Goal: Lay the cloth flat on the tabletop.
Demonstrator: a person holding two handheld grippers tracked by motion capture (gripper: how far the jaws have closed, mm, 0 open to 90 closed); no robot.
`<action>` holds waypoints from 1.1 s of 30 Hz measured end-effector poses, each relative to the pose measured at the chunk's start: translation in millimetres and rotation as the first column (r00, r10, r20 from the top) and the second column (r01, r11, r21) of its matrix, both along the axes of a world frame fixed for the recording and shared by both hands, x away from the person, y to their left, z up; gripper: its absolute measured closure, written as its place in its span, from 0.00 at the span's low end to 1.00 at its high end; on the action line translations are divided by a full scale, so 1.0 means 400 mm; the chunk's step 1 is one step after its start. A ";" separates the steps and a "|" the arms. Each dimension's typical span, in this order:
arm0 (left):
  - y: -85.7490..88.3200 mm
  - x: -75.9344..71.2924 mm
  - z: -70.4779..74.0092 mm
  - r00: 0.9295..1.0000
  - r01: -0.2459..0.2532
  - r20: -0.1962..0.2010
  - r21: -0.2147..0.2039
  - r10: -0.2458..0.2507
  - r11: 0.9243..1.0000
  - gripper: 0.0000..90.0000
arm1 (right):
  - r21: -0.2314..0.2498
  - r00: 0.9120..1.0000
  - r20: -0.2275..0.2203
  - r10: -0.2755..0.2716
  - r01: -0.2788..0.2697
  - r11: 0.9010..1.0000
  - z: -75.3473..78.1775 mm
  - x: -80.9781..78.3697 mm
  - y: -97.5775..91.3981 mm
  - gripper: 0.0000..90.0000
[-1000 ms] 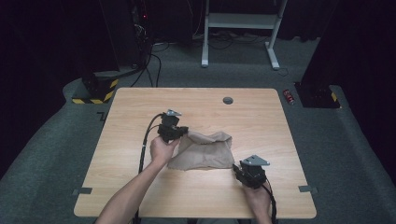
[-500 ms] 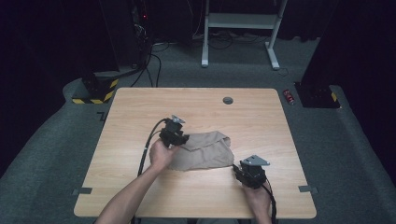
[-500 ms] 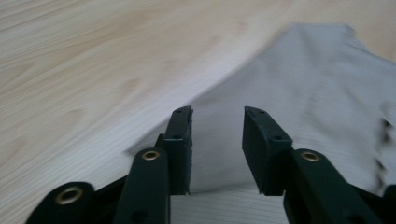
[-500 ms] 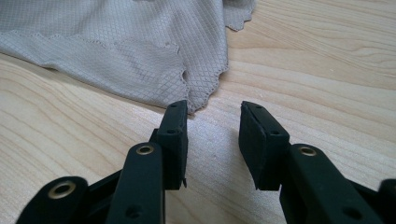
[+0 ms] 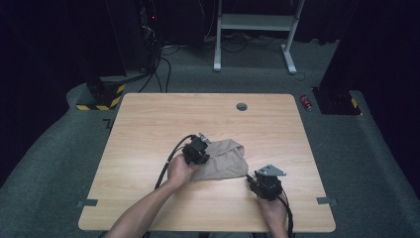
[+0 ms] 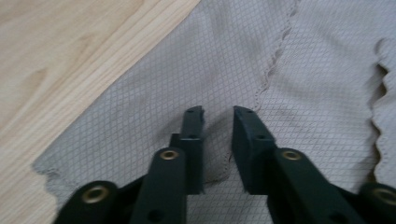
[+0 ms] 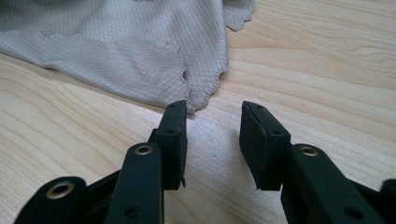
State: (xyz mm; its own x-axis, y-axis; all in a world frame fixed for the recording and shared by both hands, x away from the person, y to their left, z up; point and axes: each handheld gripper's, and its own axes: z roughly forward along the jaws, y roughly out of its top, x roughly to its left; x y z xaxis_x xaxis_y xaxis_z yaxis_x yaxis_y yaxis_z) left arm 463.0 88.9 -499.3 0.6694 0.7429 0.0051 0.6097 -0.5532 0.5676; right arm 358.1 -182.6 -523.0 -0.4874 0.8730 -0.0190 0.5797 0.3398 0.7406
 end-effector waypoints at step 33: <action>0.119 0.047 0.084 0.990 -0.132 0.028 -0.136 0.137 0.982 0.99 | -0.057 0.984 -0.047 0.173 -0.176 0.983 0.018 -0.006 0.104 1.00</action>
State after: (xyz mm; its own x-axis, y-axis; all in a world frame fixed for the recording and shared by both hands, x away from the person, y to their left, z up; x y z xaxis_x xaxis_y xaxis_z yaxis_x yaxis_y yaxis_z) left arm 481.9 136.7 -465.5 0.5642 0.8220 -0.0775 0.6507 -0.3849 0.6545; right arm 355.7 -140.9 -515.8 -0.6336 0.7723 -0.0455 0.5378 0.4820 0.6917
